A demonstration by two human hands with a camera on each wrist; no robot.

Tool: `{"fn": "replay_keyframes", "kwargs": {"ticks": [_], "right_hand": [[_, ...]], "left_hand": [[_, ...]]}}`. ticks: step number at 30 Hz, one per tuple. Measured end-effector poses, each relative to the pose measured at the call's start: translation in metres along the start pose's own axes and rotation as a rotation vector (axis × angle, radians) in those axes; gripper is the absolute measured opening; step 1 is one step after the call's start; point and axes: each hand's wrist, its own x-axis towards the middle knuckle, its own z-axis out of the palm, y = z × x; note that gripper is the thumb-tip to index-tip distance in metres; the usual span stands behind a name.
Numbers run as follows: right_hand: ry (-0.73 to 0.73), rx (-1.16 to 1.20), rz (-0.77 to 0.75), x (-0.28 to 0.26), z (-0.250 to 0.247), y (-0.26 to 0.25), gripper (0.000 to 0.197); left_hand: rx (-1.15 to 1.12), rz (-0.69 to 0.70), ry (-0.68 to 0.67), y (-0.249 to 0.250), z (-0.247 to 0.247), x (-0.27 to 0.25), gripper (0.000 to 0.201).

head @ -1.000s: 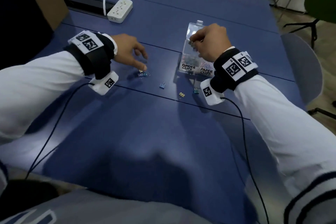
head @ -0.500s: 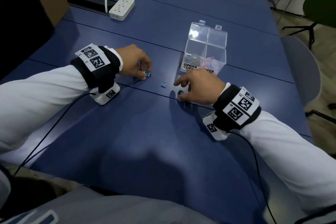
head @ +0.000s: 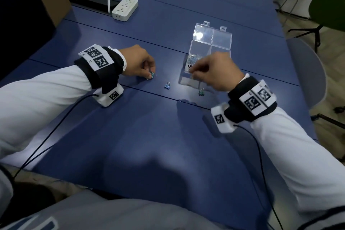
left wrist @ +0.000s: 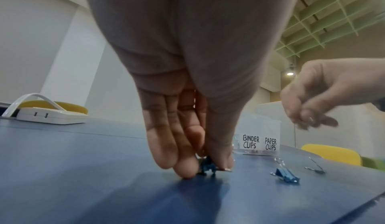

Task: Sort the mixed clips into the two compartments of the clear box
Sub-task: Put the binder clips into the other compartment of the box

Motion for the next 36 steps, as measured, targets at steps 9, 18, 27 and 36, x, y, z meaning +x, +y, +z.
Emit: {"fn": "replay_keyframes", "kwargs": {"ticks": [9, 18, 27, 36], "right_hand": [[0.229, -0.048, 0.083, 0.047, -0.025, 0.018, 0.018], [-0.105, -0.171, 0.032, -0.014, 0.011, 0.033, 0.029], [-0.167, -0.147, 0.099, -0.020, 0.024, 0.035, 0.016], [0.225, 0.150, 0.017, -0.008, -0.021, 0.029, 0.012]], "left_hand": [[-0.025, -0.007, -0.014, 0.003, -0.006, -0.001, 0.012], [-0.172, 0.126, 0.268, 0.061, -0.058, 0.031, 0.013], [-0.056, 0.184, 0.239, 0.111, -0.046, 0.085, 0.015], [0.002, 0.209, 0.273, 0.074, -0.033, 0.032, 0.014]]}}
